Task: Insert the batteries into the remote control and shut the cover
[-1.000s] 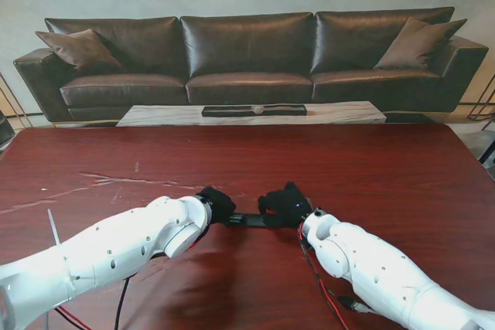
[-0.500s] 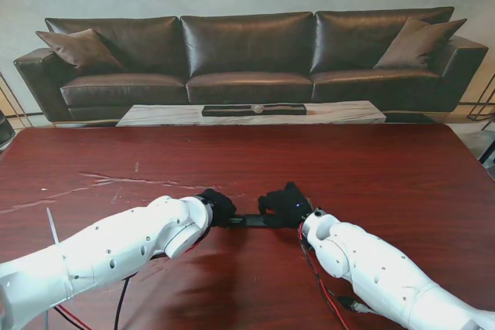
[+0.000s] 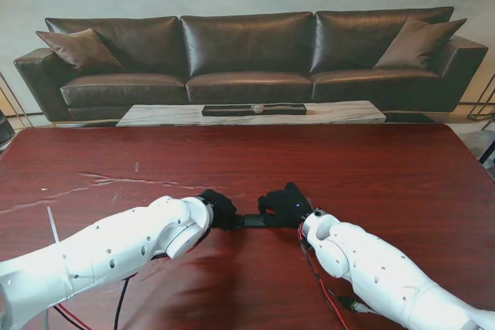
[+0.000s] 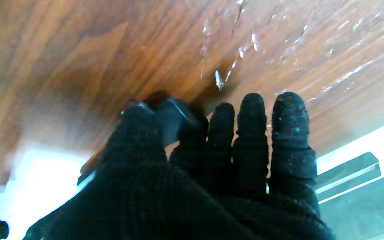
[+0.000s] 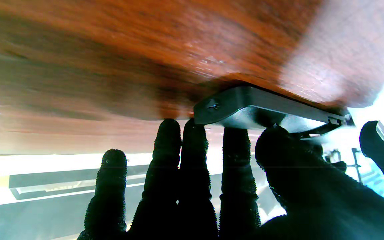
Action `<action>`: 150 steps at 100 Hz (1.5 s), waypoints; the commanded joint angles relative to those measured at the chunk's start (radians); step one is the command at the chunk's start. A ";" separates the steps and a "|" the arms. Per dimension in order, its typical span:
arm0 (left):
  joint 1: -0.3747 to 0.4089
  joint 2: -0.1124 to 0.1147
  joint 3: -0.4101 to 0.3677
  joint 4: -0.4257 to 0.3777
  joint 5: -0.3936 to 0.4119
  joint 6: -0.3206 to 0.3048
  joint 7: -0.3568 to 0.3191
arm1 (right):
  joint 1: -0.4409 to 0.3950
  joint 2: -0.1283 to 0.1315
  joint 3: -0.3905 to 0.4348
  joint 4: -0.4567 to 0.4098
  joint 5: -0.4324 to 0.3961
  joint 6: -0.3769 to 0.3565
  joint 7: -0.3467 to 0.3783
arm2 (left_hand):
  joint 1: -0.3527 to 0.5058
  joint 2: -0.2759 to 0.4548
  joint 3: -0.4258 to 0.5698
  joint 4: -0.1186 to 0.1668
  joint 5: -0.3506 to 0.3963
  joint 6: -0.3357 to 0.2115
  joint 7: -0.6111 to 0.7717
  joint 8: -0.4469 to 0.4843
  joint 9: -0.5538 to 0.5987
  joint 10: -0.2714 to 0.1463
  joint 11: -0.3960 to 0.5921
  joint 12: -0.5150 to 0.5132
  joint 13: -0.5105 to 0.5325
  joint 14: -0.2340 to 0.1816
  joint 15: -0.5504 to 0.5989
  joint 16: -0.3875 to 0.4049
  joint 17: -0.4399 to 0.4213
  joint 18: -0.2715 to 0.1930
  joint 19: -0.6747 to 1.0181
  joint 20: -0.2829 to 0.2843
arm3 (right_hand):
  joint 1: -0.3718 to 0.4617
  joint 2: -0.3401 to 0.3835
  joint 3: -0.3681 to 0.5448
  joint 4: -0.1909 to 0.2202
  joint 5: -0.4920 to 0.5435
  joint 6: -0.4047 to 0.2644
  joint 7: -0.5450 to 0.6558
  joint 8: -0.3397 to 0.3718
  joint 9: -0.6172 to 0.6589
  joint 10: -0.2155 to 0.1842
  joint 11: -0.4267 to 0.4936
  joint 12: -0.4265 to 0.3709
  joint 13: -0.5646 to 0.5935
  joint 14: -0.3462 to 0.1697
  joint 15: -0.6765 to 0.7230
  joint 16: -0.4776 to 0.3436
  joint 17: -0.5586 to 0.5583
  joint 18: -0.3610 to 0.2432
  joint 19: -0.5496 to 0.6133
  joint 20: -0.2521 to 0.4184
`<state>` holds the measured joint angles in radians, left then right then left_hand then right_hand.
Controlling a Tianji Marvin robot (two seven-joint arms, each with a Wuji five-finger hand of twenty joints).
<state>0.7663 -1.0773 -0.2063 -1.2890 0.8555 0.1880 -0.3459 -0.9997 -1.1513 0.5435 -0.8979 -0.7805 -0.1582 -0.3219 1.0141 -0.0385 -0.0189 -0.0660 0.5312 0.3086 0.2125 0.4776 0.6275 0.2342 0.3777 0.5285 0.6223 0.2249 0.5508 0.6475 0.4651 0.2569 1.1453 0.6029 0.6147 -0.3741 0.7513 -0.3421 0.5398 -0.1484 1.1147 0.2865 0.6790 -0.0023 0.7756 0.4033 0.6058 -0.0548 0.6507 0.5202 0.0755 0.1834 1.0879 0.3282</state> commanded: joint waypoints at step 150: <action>-0.026 -0.066 0.019 0.107 -0.115 0.044 0.045 | -0.020 0.001 -0.020 0.026 -0.009 -0.003 0.014 | 0.277 0.163 -0.003 0.022 0.031 -0.082 0.482 0.239 0.153 0.011 0.146 0.061 0.128 0.029 0.119 0.033 0.080 0.033 0.125 0.008 | 0.024 0.019 -0.023 0.017 0.011 -0.022 0.017 0.001 0.005 0.019 0.001 -0.009 0.039 0.037 -0.019 -0.022 -0.022 0.007 0.008 0.008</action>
<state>0.7412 -1.1385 -0.1927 -1.1965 0.7484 0.2280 -0.2943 -0.9952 -1.1516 0.5372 -0.8945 -0.7826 -0.1592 -0.3243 1.1947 0.0847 -0.0492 -0.0682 0.5343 0.2596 0.6124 0.6760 0.7467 0.2289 0.5050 0.5820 0.7173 0.2332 0.6452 0.6721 0.5326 0.2650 1.2420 0.6133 0.6148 -0.3632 0.7360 -0.3416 0.5440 -0.1484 1.1149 0.2865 0.6787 -0.0035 0.7837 0.4060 0.6057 -0.0551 0.6600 0.5202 0.0667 0.1834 1.0879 0.3282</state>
